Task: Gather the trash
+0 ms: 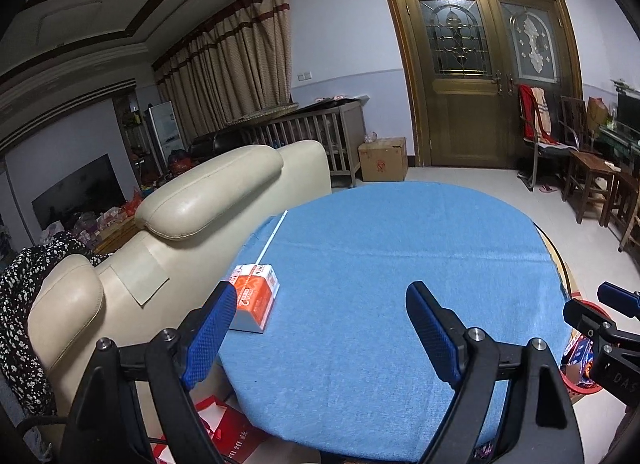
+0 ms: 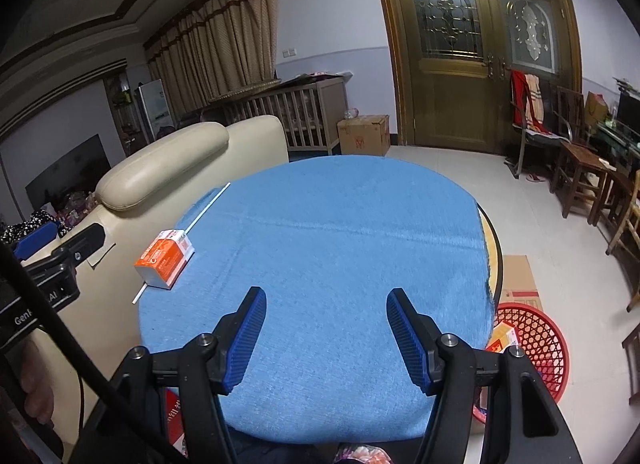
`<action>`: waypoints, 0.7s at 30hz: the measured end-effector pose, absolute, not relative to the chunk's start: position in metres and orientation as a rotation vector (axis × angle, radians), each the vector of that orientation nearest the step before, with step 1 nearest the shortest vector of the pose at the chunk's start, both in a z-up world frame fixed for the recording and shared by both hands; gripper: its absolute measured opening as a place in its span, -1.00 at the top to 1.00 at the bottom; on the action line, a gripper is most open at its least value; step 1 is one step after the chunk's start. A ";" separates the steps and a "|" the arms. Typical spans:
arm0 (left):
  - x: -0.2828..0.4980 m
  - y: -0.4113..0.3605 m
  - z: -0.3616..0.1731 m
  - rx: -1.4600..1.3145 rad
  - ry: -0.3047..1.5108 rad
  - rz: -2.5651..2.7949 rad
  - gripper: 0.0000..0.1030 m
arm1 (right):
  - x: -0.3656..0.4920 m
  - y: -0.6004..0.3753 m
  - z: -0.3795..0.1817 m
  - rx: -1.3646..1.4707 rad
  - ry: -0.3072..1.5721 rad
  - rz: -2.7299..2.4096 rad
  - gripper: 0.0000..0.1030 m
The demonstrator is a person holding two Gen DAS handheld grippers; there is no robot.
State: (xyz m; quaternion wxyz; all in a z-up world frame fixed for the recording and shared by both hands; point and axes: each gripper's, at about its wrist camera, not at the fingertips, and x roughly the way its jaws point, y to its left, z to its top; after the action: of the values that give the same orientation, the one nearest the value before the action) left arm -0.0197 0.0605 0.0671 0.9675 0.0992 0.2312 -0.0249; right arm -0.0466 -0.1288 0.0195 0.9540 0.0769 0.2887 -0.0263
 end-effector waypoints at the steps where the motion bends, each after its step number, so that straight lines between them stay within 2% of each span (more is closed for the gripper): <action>1: -0.020 0.062 0.067 0.197 0.466 -0.048 -0.69 | -0.047 -0.128 0.020 0.154 0.585 -0.052 -0.29; 21: -0.023 0.075 0.066 0.171 0.480 -0.023 -0.69 | -0.044 -0.121 0.016 0.137 0.602 -0.033 -0.29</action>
State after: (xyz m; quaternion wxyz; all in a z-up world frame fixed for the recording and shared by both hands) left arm -0.0229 0.0746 0.0665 0.9676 0.0846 0.2375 -0.0112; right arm -0.0444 -0.1210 0.0162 0.9525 0.0674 0.2964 -0.0162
